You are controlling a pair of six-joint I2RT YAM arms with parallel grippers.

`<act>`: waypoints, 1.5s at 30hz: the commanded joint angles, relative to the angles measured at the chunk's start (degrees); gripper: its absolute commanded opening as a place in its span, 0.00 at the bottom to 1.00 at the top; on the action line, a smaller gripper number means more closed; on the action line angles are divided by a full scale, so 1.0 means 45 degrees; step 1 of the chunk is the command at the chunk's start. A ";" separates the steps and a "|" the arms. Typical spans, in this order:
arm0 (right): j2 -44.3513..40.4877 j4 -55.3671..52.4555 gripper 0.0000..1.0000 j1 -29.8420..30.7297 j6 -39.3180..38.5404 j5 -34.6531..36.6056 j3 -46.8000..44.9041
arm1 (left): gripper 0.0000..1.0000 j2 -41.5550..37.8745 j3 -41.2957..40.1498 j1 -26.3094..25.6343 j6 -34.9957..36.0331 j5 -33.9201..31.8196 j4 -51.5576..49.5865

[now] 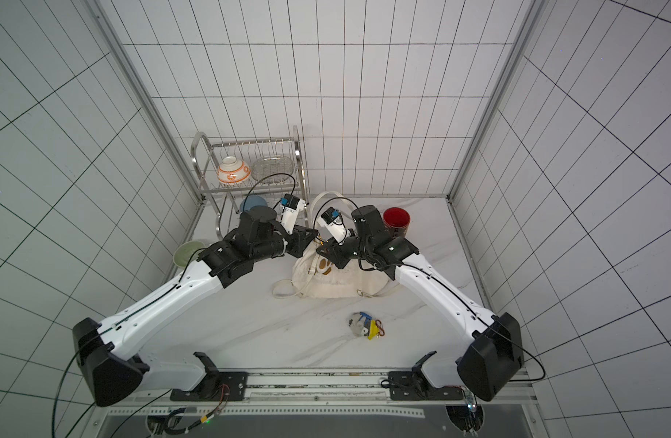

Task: Remove the decoration from the bag
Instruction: Adjust the bag at the center of the board.

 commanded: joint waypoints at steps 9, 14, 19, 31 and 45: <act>-0.0992 0.1410 0.09 -0.0266 -0.0714 -0.0299 -0.0887 | 0.29 -0.0392 -0.0263 0.0899 -0.1167 0.3277 0.0698; -0.1271 0.1382 0.09 -0.0684 -0.0581 -0.0865 -0.1155 | 0.38 -0.0548 0.0082 0.1345 0.0314 0.3960 -0.0117; -0.1383 0.0897 0.09 -0.1089 -0.0713 -0.1665 -0.1111 | 0.48 -0.0453 0.1164 0.1978 0.2528 0.4687 -0.1644; -0.1745 -0.0724 0.09 -0.1894 -0.1000 -0.3249 -0.0796 | 0.61 0.0218 0.2265 0.1976 0.9430 0.5118 -0.3124; -0.1686 -0.3884 0.09 -0.2438 -0.2514 -0.5331 0.1070 | 0.64 0.0775 0.1443 0.0488 1.8418 0.2073 0.0754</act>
